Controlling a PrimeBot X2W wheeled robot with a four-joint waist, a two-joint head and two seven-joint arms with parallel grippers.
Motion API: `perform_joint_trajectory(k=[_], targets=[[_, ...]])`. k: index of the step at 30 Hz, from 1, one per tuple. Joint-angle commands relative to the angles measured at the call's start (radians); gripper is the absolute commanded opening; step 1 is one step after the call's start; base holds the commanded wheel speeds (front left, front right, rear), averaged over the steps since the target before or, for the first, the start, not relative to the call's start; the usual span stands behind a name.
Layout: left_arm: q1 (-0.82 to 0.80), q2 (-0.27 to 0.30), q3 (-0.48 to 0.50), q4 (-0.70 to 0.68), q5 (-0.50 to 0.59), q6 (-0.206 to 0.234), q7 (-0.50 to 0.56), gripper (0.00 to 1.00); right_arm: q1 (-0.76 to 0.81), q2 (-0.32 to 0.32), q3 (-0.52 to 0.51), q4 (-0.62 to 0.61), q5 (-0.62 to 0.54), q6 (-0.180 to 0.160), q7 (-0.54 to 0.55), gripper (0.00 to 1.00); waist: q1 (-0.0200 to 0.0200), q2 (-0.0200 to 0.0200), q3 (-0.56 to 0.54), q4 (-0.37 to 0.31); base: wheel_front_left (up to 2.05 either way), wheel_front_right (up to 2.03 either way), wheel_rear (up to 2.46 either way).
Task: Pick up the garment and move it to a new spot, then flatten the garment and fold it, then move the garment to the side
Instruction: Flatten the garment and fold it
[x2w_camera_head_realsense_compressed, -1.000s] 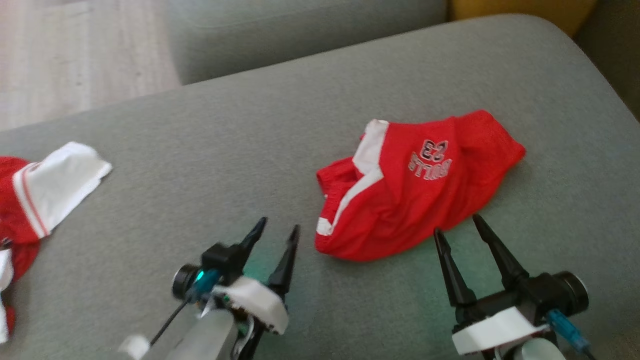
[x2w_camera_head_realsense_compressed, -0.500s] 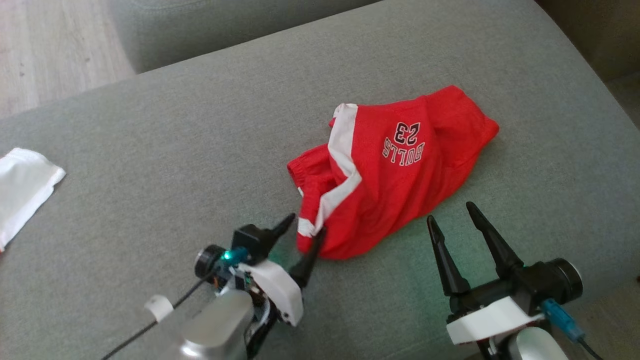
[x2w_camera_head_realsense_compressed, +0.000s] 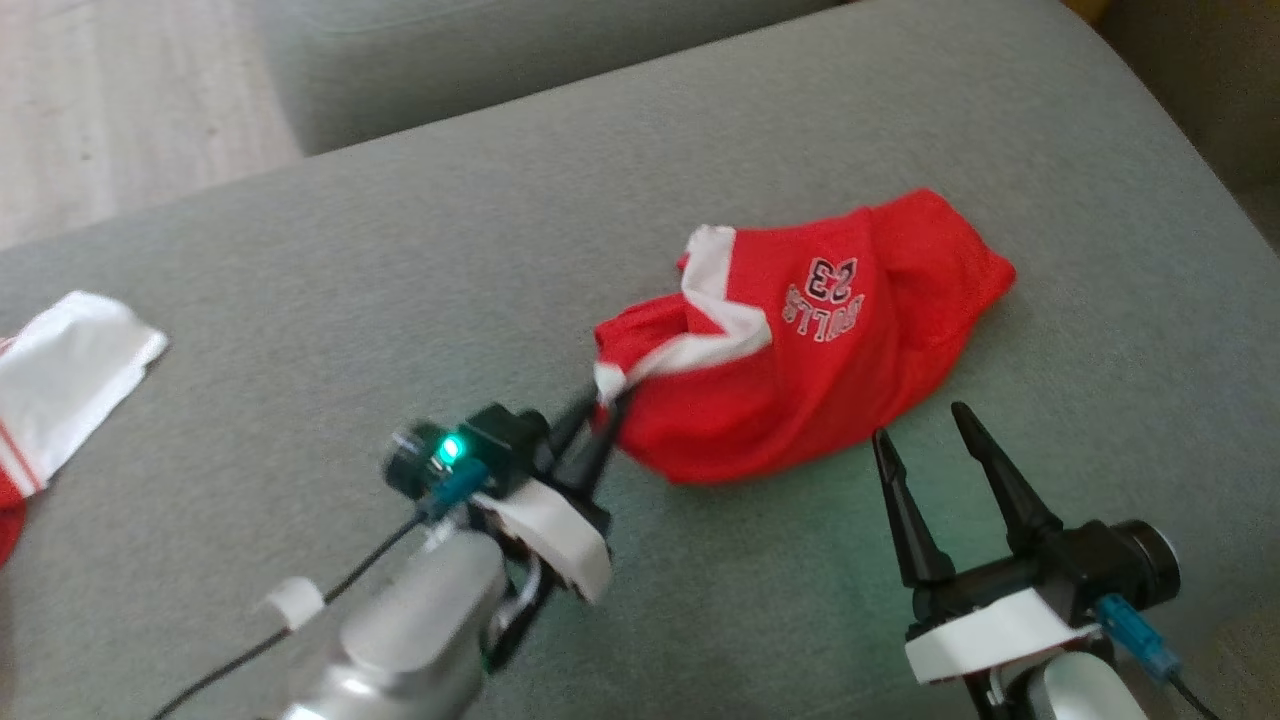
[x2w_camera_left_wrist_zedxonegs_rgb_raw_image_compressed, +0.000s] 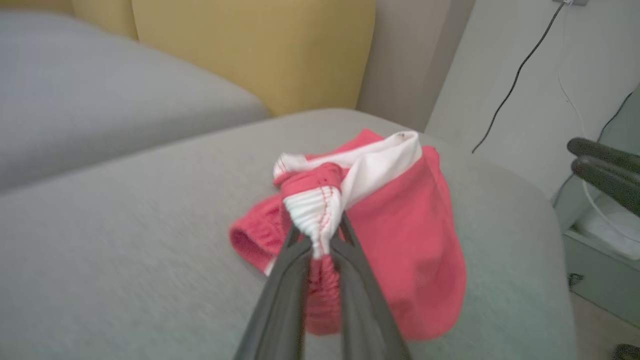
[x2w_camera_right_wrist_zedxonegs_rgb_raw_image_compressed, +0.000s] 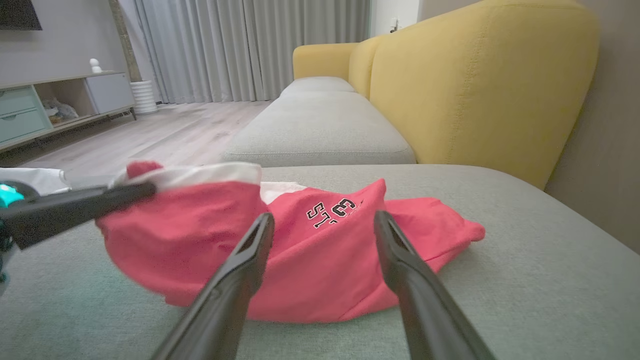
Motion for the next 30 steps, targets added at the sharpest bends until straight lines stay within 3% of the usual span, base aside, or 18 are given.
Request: perform_joint_trajectory(k=[1,4,6,7,11,15,18,22,27,30], targets=[[-0.044,0.033,0.052,-0.052,0.037,0.025,-0.012,0.0,-0.002,0.003,0.019,-0.026,-0.007,0.008,-0.006,1.0,0.0,0.0,-0.015,0.023,0.0,0.0,0.0],[-0.029,0.087,0.137,-0.162,0.125,0.092,-0.012,0.0,0.004,0.003,0.017,-0.024,-0.008,0.008,-0.006,1.0,0.0,0.0,-0.03,0.06,0.0,0.0,0.0],[-0.052,0.123,0.19,-0.228,0.178,0.108,-0.012,0.0,0.01,0.003,0.01,-0.025,-0.007,0.008,-0.006,1.0,0.0,0.0,-0.04,0.093,0.0,0.0,0.0],[-0.097,0.156,0.227,-0.273,0.227,0.1,-0.012,0.0,0.012,0.004,0.017,-0.021,-0.008,0.008,-0.006,1.0,0.0,0.0,-0.05,0.122,0.0,0.0,0.0],[-0.186,0.198,0.265,-0.305,0.281,0.053,-0.012,0.0,0.003,0.004,0.032,-0.016,-0.008,0.008,-0.006,1.0,0.0,0.0,-0.072,0.15,0.0,0.0,0.0],[-0.137,0.198,0.299,-0.298,0.133,-0.017,0.042,0.0,0.007,0.008,0.032,-0.021,-0.005,0.008,-0.006,1.0,0.0,0.0,-0.087,0.16,0.0,0.0,0.0],[-0.015,0.249,0.27,-0.35,0.053,-0.038,0.137,0.0,0.011,0.011,0.036,-0.032,-0.002,0.008,-0.006,1.0,0.0,0.0,-0.077,0.164,0.0,0.0,0.0],[0.203,0.301,0.144,-0.479,-0.033,-0.052,0.228,0.0,0.014,0.012,0.01,-0.045,0.002,0.008,-0.006,1.0,0.0,0.0,-0.048,0.195,0.0,0.0,0.0],[0.327,0.312,0.032,-0.524,-0.035,-0.055,0.241,0.0,0.006,0.007,0.001,-0.035,0.004,0.008,-0.006,1.0,0.0,0.0,-0.03,0.224,0.0,0.0,0.0],[0.362,0.296,0.009,-0.508,-0.015,-0.034,0.221,0.0,-0.008,0.003,0.007,-0.033,0.005,0.008,-0.006,1.0,0.0,0.0,-0.03,0.237,0.0,0.0,0.0]])
